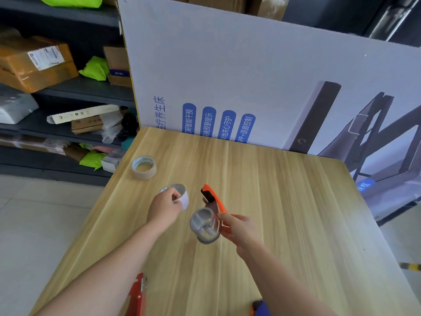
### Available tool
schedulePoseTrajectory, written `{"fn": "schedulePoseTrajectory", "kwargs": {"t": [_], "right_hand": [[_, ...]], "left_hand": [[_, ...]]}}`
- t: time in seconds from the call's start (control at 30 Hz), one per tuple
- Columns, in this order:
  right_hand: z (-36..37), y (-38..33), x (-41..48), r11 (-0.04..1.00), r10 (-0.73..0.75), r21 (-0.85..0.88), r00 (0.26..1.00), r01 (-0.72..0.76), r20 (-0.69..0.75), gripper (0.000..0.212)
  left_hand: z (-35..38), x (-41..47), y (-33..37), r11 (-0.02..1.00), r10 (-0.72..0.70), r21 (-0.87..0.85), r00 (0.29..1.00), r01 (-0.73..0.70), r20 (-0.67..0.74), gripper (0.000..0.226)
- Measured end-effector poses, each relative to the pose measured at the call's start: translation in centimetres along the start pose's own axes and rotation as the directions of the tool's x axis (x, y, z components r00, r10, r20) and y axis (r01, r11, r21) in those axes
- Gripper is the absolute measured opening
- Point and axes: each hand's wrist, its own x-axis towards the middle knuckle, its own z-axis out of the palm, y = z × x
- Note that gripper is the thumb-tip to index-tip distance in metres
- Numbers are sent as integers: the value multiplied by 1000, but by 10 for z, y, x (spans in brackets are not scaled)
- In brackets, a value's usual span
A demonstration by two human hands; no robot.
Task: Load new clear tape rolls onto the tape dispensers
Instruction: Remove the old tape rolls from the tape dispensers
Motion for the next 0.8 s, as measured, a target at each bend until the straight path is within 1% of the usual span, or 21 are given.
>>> {"fn": "schedulePoseTrajectory", "kwargs": {"t": [0.1, 0.17, 0.27, 0.3, 0.37, 0.43, 0.5, 0.53, 0.57, 0.63, 0.7, 0.77, 0.8], "right_hand": [[4, 13, 14, 999, 43, 21, 999, -43, -19, 12], [6, 20, 24, 997, 72, 37, 997, -70, -39, 13], [9, 28, 35, 994, 94, 51, 994, -92, -53, 12], [10, 29, 37, 994, 95, 55, 994, -92, -48, 10], [11, 32, 40, 994, 95, 63, 995, -93, -35, 9], [11, 35, 43, 993, 100, 74, 994, -97, -40, 15], [12, 37, 45, 989, 112, 102, 992, -106, -58, 23], [12, 37, 46, 987, 118, 114, 991, -110, -64, 24], [11, 38, 46, 986, 121, 124, 990, -112, -66, 23], [11, 37, 44, 984, 120, 140, 991, -110, -65, 23], [10, 37, 40, 982, 119, 156, 990, -106, -70, 25], [8, 36, 33, 985, 108, 139, 993, -99, -56, 22], [7, 36, 29, 988, 98, 121, 994, -92, -45, 26]], "left_hand": [[18, 26, -7, 987, -4, 160, 998, -6, 60, 12], [29, 44, -7, 977, -3, 213, 997, -14, 78, 15], [44, 69, -6, 982, 21, 188, 997, -34, 73, 15], [48, 75, -5, 986, 32, 161, 997, -44, 77, 19], [55, 84, -6, 989, 59, 125, 992, -73, 114, 36], [60, 82, -8, 978, 152, 124, 981, -166, 116, 44], [63, 72, -14, 963, 235, 112, 969, -243, 77, 38], [63, 64, -17, 967, 233, 87, 969, -240, 80, 32], [63, 55, -20, 977, 203, 48, 973, -209, 113, 26], [62, 37, -24, 994, 109, -49, 967, -101, 230, 16], [61, 21, -28, 994, 52, -107, 951, -20, 306, 14], [59, 7, -29, 994, 50, -112, 955, -17, 294, 16], [57, 1, -29, 994, 55, -109, 961, -26, 271, 16]]}}
